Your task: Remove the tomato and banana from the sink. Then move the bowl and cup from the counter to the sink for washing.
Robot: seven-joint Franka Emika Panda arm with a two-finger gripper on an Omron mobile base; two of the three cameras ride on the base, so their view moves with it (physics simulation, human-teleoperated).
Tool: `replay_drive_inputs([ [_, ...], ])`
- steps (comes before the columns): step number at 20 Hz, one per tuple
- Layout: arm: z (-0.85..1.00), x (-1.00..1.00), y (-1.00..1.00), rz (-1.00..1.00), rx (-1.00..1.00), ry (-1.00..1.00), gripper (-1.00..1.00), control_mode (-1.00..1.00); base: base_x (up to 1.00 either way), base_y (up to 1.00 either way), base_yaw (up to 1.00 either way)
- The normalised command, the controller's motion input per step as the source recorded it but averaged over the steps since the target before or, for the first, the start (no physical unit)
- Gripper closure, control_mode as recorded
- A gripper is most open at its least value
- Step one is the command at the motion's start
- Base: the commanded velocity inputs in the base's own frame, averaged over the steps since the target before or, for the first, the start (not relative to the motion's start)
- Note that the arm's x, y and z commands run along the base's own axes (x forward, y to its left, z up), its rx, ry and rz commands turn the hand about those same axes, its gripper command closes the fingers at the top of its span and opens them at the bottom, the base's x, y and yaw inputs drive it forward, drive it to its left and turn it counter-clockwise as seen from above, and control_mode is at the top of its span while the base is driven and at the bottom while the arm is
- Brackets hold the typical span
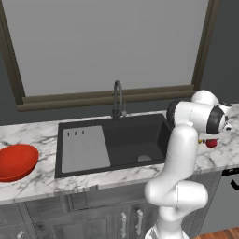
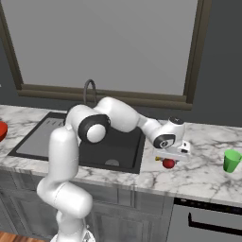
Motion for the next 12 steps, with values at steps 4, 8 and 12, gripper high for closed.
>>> replay_drive_inputs([
  [4, -0.22, 0.0, 0.0, 0.0, 0.0, 0.0, -1.0, -1.0, 0.0, 0.0, 0.0],
  [8, -0.16, -0.02, 0.0, -0.05, 0.0, 0.0, -1.0, -1.0, 0.0, 0.0, 0.0],
  [12, -0.11, -0.02, 0.0, -0.05, 0.0, 0.0, -1.0, -1.0, 0.0, 0.0, 0.0],
])
